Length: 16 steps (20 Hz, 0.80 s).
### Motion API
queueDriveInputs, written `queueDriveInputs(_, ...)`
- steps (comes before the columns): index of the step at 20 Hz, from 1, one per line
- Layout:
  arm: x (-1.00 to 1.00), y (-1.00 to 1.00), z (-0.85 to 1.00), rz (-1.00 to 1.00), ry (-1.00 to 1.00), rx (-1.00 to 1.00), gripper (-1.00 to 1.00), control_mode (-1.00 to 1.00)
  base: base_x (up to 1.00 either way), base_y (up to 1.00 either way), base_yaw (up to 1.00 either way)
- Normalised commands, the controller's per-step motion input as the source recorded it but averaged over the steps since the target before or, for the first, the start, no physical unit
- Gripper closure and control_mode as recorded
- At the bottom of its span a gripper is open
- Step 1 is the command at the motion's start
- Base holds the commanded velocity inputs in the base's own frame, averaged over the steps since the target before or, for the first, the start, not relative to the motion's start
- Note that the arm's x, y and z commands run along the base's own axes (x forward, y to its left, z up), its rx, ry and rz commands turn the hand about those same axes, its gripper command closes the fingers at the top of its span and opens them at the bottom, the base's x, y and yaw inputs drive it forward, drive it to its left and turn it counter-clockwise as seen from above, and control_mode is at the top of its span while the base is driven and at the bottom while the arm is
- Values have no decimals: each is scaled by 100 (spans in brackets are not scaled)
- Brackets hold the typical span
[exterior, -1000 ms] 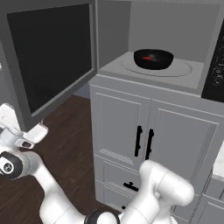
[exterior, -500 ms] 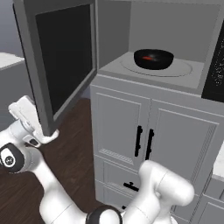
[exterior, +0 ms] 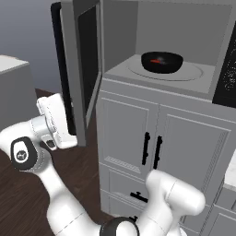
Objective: Pick the bell pepper from the sink and place it in the bowl. Then pick the bowl and place it in the microwave. Then close the microwave door and press the start button.
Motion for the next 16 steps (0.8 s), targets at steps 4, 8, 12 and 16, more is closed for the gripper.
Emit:
queueDriveInputs(4,0,-97,18,3,0,15,-100,-100,0,0,0)
queueDriveInputs(8,0,-100,15,5,0,15,-100,-100,0,0,0)
queueDriveInputs(12,0,-100,14,6,0,15,-100,-100,0,0,0)
queueDriveInputs(16,0,-95,11,5,0,14,-100,-100,0,0,0)
